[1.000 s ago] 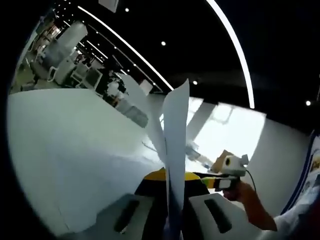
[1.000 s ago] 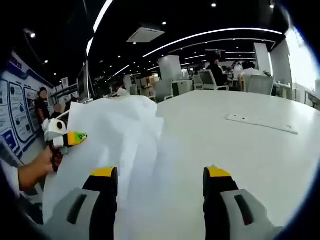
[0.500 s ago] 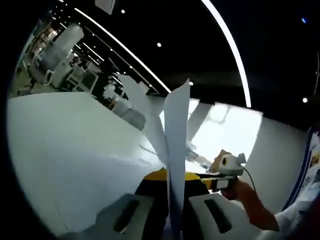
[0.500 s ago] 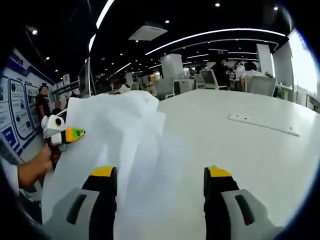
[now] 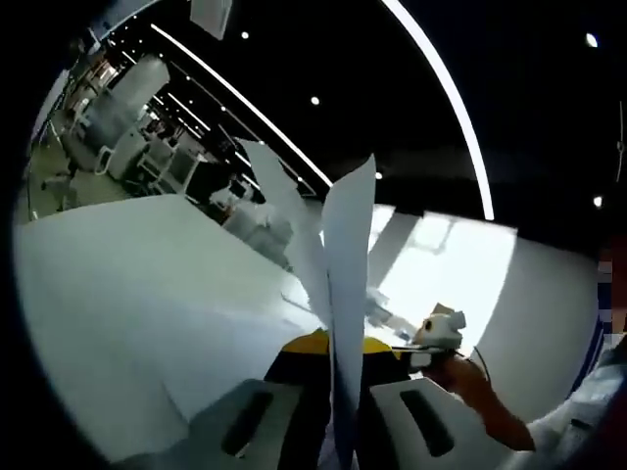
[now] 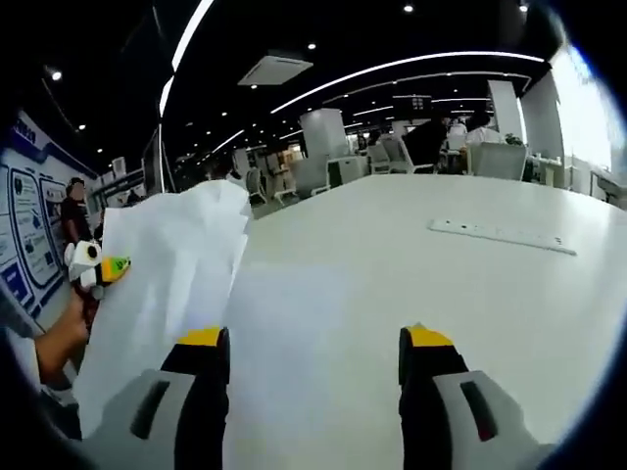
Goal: Organize the stack of printing papers by aligning and flattening the scattered papers on the table
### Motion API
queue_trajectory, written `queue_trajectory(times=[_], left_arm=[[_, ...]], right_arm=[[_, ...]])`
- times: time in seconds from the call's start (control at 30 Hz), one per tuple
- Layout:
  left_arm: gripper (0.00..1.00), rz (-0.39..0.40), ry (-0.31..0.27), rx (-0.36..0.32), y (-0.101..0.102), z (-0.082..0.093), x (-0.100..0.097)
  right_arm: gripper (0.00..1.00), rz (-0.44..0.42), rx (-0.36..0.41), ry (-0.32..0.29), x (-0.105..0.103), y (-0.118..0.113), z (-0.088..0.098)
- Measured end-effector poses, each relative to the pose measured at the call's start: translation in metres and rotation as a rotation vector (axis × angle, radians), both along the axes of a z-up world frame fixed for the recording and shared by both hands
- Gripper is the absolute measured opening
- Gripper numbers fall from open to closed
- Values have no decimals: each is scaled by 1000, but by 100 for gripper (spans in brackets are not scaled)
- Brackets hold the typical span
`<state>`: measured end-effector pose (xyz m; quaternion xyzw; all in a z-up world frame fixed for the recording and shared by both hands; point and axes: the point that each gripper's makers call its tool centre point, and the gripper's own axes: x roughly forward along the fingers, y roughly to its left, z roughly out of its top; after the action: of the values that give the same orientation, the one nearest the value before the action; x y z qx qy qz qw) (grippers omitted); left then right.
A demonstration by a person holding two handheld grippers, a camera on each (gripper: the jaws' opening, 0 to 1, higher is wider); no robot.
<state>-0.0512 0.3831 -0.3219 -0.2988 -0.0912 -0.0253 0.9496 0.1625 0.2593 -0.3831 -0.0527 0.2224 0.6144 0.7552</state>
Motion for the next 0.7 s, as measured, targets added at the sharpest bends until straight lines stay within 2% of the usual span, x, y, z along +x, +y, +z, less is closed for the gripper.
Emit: queue_trajectory(times=[0.13,0.23,0.37,0.43,0.57,0.7], left_arm=[[6,52,11,67,8,-2,-8],[6,56,-7,75,9,0,-9],[6,53,-7,79,8,-1,-8],[6,44,-9,72,8,-2,-7],[6,40,-14,59,8,-2,-8],[6,42,-15,55,10,-2,-8]], right_arm=[[66,-16,-27,-9,4,-1,-7],[67,-45,-81,-54,9,-3,-17],[69,-51,-154,-114,11,-3,-30],[69,-47,-173,-114,9,-3,-34],[69,-42,-190,-142,10,-4,-37],[68,-48,-192,-143,12,-6,-36]])
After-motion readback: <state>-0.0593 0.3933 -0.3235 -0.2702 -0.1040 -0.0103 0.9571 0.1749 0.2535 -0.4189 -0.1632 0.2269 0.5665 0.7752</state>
